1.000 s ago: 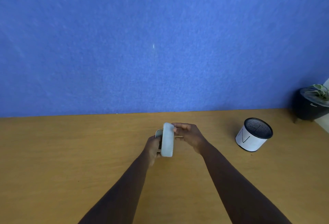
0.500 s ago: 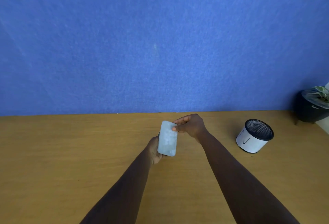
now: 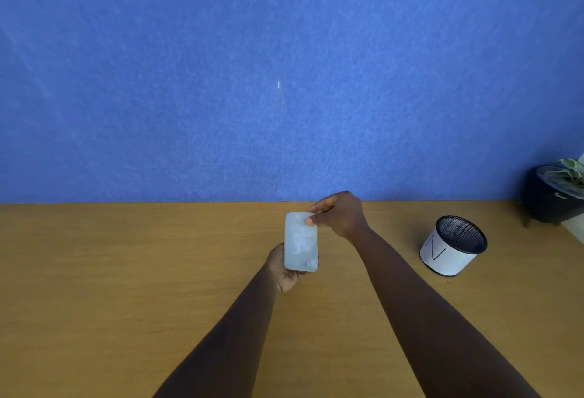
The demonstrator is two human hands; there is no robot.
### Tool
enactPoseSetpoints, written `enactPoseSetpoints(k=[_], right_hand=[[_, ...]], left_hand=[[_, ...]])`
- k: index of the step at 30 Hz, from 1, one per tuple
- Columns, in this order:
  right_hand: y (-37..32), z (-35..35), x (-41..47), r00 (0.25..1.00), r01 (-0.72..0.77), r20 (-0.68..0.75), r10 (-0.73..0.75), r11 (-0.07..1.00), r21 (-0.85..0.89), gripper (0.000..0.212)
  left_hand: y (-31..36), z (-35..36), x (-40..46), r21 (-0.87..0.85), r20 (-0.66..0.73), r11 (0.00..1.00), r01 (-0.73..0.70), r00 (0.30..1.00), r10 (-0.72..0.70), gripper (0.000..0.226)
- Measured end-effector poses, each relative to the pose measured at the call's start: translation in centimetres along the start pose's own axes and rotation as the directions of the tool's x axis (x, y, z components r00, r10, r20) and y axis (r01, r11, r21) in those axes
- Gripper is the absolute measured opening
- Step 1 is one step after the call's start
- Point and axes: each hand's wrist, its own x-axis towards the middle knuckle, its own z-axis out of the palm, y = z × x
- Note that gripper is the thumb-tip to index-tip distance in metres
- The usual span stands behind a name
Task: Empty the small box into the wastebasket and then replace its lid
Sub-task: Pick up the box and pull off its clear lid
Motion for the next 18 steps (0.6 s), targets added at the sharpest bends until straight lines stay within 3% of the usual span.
enactPoseSetpoints(k=[7, 18], right_hand=[[-0.42, 0.27, 0.39, 0.968, 0.086, 0.245, -0.049, 0.986, -0.14, 0.026], [-0.82, 0.07, 0.95, 0.983, 0.137, 0.147, -0.114, 0.978, -0.158, 0.026]], left_hand=[[-0.22, 0.58, -0.5, 0.043, 0.004, 0.998, 0.036, 0.999, -0.036, 0.031], [-0.31, 1.03, -0.74, 0.113, -0.013, 0.993, 0.047, 0.999, -0.045, 0.033]])
